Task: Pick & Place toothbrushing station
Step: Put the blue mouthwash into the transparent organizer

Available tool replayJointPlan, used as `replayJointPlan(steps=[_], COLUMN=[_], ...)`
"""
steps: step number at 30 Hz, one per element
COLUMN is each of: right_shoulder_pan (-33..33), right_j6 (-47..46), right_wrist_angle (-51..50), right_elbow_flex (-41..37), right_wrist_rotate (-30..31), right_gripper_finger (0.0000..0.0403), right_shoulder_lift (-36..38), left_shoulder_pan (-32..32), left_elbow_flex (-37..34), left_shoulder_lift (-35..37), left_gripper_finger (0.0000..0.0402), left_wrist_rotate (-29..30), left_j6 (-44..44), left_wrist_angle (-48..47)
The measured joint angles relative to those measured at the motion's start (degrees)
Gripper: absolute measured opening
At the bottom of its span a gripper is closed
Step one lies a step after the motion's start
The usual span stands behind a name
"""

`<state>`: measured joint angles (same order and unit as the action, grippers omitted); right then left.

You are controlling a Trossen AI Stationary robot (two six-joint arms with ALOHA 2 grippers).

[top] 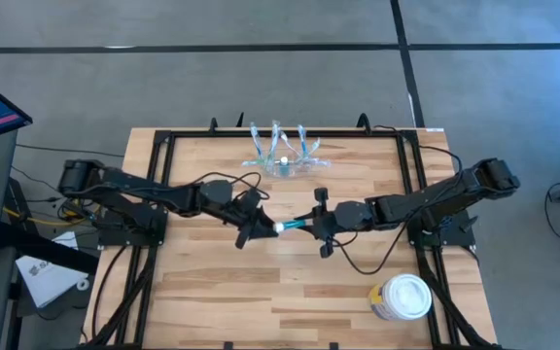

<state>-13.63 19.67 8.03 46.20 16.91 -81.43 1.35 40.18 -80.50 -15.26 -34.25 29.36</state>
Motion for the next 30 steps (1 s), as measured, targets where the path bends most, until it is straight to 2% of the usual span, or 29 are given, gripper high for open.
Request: replayJointPlan(steps=[10,20,25,30], right_shoulder_pan=[1.46,2.7,3.45,4.96], right_j6=[-5.65,-6.68,-8.79,-9.25], right_wrist_angle=[2.47,3.34,7.31,8.28], right_elbow_flex=[-0.42,-0.53,0.02,-0.18], right_wrist_rotate=[0.27,0.08,-2.78,-4.55], right_gripper_finger=[0.0065,0.0065,0.0065,0.0065], right_shoulder_lift=[-0.26,1.44,5.06,6.24], left_shoulder_pan=[0.04,0.0,-0.36,-0.01], left_elbow_flex=[0.04,0.22,0.44,0.39], left_shoulder_lift=[0.97,1.15,0.8,0.8], left_gripper_finger=[0.0131,0.0131,0.0131,0.0131], left_wrist_rotate=[7.64,12.07,20.57,22.59], left_j6=[10.86,17.4,19.98,23.01], left_wrist_angle=[-3.98,-3.92,-3.62,-2.99])
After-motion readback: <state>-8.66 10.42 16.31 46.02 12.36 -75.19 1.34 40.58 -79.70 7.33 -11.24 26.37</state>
